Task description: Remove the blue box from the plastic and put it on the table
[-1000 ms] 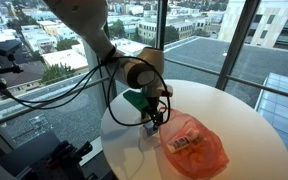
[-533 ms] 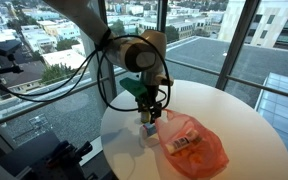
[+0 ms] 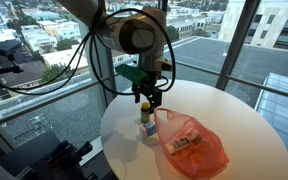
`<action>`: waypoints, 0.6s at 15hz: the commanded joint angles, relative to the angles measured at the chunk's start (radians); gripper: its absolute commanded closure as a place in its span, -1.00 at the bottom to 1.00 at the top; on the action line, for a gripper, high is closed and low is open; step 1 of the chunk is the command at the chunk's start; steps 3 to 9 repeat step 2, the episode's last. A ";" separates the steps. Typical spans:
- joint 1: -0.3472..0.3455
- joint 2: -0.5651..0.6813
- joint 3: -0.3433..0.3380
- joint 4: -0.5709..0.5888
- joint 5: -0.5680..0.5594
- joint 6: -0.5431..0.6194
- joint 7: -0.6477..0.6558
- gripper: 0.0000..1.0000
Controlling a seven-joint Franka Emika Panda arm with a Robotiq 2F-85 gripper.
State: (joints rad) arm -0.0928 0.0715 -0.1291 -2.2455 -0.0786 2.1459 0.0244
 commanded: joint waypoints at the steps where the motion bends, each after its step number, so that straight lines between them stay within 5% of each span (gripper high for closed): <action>1: -0.006 0.001 0.006 0.001 0.000 -0.002 0.000 -1.00; 9: -0.006 0.004 0.006 0.001 0.000 -0.002 0.000 -1.00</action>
